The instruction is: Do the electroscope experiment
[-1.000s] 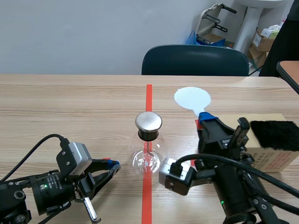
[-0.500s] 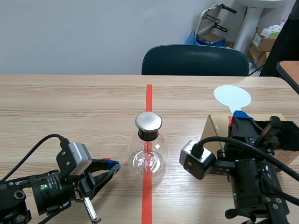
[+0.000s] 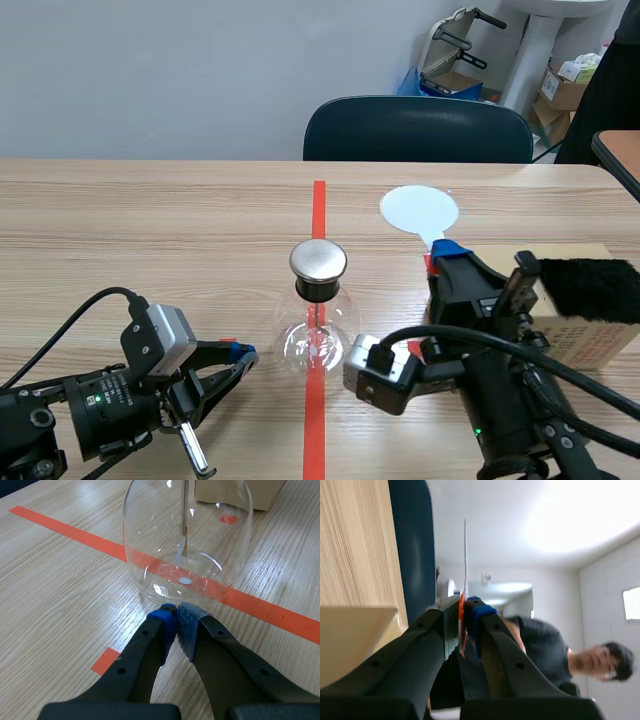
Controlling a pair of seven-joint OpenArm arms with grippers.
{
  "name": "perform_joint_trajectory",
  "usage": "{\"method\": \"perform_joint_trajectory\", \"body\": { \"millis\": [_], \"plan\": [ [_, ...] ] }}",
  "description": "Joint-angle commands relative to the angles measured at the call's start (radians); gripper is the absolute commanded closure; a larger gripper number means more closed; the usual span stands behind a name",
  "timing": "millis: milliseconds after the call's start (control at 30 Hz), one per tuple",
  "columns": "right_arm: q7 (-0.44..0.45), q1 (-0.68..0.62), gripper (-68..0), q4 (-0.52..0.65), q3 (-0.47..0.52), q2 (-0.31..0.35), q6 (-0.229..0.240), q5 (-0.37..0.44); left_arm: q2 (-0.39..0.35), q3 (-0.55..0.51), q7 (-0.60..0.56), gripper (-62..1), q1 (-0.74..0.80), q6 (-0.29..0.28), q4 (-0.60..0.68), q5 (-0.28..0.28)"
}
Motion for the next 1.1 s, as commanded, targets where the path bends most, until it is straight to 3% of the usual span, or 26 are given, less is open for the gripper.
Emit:
{"method": "perform_joint_trajectory", "body": {
  "millis": [0,267,467,633,1067],
  "plan": [
    [0.035,0.006,-1.7,0.016,0.003,0.008,-0.011,-0.001,0.005,-0.007,-0.014,-4.2,-0.003,-0.002,0.023,0.0],
    [0.263,0.006,-1.7,0.016,0.003,0.007,-0.011,-0.001,0.005,-0.007,-0.014,-4.2,-0.003,-0.002,0.023,0.0],
    [0.38,0.006,-1.7,0.016,0.003,0.007,-0.011,-0.001,0.005,-0.007,-0.014,-4.2,-0.003,-0.002,0.023,0.0],
    [0.427,0.006,-1.7,0.016,0.003,0.008,-0.011,-0.001,0.005,-0.007,-0.014,-4.2,-0.003,-0.002,0.023,0.0],
    [0.434,0.006,-1.7,0.016,0.003,0.008,-0.011,-0.001,0.005,-0.007,-0.014,-4.2,-0.003,-0.002,0.023,0.0]
  ]
}}
